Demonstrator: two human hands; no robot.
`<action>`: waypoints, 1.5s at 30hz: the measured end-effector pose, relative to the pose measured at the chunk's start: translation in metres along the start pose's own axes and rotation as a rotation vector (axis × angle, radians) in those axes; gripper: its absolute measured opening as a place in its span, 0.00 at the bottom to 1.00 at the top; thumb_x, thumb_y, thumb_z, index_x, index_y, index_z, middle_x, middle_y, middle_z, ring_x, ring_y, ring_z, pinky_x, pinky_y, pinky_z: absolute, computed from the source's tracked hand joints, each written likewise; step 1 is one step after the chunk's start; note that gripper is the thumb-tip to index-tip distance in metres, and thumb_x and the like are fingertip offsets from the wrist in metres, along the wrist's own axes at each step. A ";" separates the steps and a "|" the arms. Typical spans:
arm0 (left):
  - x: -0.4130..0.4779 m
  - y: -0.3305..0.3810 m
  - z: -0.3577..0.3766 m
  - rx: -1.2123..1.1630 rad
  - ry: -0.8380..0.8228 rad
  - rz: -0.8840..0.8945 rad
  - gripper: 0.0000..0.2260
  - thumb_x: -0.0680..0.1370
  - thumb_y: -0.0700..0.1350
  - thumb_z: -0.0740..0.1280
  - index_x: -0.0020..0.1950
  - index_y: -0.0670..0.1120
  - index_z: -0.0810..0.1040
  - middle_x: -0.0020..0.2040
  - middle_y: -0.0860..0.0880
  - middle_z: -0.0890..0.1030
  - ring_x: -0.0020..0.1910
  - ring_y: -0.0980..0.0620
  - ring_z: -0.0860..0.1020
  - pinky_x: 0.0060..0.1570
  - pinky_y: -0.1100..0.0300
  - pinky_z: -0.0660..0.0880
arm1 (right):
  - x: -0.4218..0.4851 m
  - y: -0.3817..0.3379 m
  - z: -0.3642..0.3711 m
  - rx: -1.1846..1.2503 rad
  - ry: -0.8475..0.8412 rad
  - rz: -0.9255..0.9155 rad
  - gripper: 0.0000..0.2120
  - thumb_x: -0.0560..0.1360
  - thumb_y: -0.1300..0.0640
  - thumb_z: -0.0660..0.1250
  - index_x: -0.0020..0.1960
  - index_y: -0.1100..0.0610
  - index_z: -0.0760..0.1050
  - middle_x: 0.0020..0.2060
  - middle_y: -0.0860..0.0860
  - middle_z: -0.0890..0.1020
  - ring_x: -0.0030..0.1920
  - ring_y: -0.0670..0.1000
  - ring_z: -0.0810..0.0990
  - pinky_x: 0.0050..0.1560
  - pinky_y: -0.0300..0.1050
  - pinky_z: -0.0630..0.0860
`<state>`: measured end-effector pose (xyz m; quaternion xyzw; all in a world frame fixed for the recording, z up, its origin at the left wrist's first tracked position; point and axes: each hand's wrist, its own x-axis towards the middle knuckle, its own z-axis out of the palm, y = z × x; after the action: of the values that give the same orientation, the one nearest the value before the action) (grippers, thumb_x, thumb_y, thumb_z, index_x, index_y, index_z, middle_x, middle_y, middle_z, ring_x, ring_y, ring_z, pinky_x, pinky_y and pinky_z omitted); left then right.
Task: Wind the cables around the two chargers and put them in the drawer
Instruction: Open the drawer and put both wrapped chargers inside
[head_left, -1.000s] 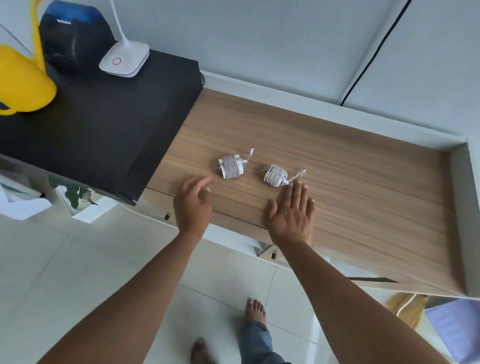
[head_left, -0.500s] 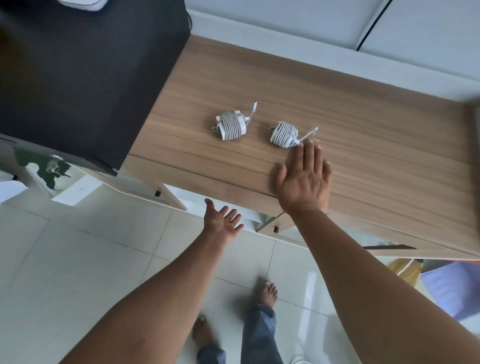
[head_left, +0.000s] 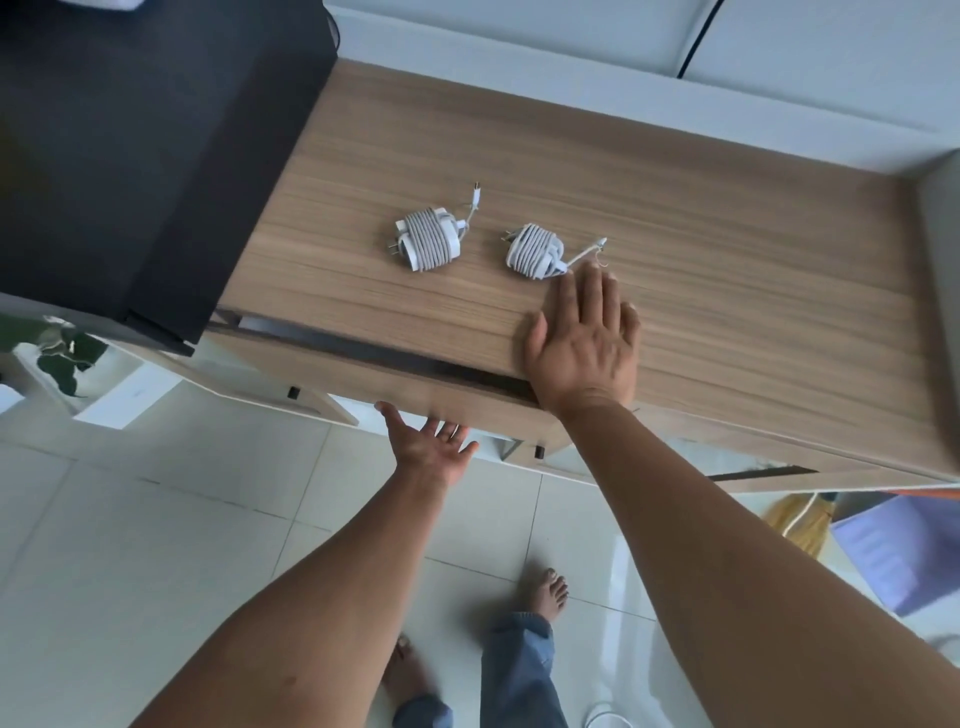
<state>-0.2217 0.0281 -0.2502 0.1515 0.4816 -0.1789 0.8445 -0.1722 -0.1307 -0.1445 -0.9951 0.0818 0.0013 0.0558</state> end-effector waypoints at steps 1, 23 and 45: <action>-0.004 -0.002 -0.004 0.004 0.006 0.005 0.47 0.69 0.77 0.57 0.76 0.45 0.64 0.78 0.43 0.62 0.77 0.44 0.60 0.75 0.42 0.51 | 0.000 0.000 0.000 -0.003 -0.002 -0.002 0.31 0.79 0.42 0.45 0.79 0.53 0.53 0.79 0.54 0.51 0.79 0.54 0.47 0.76 0.55 0.47; -0.079 -0.031 -0.114 -0.006 0.090 -0.039 0.45 0.70 0.76 0.55 0.77 0.46 0.62 0.78 0.41 0.61 0.77 0.43 0.61 0.75 0.43 0.52 | -0.002 -0.006 -0.005 0.025 -0.086 0.048 0.30 0.80 0.44 0.44 0.80 0.53 0.48 0.79 0.53 0.47 0.79 0.53 0.44 0.77 0.54 0.42; -0.176 0.043 0.099 1.783 -0.106 1.005 0.07 0.74 0.50 0.69 0.50 0.55 0.82 0.42 0.60 0.80 0.43 0.58 0.80 0.46 0.59 0.76 | -0.013 -0.020 -0.068 0.573 -0.035 0.165 0.28 0.75 0.54 0.65 0.73 0.53 0.61 0.66 0.57 0.68 0.59 0.63 0.76 0.55 0.54 0.73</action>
<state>-0.2106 0.0515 -0.0451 0.9005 0.0160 -0.1037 0.4221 -0.1823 -0.1170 -0.0750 -0.9286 0.1586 -0.0002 0.3355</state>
